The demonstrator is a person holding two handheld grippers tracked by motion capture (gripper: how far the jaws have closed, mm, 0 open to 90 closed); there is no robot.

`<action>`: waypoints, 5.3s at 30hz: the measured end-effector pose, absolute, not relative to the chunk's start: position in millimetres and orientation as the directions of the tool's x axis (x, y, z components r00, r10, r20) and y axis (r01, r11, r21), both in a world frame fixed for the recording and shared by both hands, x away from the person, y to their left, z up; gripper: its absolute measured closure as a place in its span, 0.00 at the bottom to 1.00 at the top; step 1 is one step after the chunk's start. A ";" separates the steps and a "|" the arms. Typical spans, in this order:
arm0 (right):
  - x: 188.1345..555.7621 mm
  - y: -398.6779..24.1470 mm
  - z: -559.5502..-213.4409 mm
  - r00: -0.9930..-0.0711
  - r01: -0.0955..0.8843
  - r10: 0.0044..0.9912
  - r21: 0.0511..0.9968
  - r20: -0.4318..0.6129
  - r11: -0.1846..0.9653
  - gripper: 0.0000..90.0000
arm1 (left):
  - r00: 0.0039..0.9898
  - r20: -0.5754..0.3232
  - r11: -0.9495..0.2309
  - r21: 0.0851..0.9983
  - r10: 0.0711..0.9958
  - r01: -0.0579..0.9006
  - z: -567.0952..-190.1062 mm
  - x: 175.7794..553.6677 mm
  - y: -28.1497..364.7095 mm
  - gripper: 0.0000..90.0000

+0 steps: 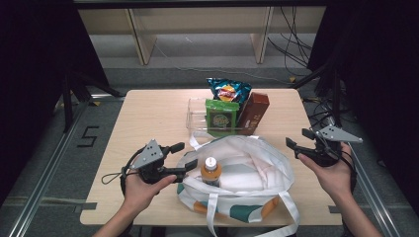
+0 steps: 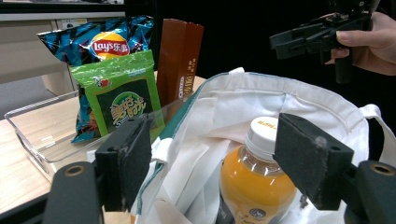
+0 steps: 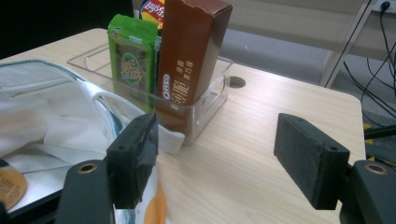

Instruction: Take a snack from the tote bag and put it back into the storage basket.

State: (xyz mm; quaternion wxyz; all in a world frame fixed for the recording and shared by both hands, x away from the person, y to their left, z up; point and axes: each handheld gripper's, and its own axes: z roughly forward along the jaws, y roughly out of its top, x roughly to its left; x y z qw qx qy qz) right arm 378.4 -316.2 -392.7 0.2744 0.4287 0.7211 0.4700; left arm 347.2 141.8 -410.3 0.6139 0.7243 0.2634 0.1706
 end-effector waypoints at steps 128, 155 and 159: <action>378.3 -312.5 -406.8 -0.461 0.361 0.888 0.914 0.003 0.184 0.35 | 0.897 -0.008 -0.199 0.974 0.442 0.106 -344.3 366.3 103.9 0.66; 378.9 -314.6 -407.3 -0.434 0.333 0.901 0.926 -0.020 0.181 0.35 | 0.900 -0.015 -0.156 0.984 0.436 0.092 -309.8 381.6 105.2 0.66; 379.3 -315.1 -407.9 -0.434 0.322 0.901 0.929 -0.024 0.180 0.35 | 0.898 -0.008 -0.161 0.983 0.440 0.087 -306.2 383.8 106.4 0.66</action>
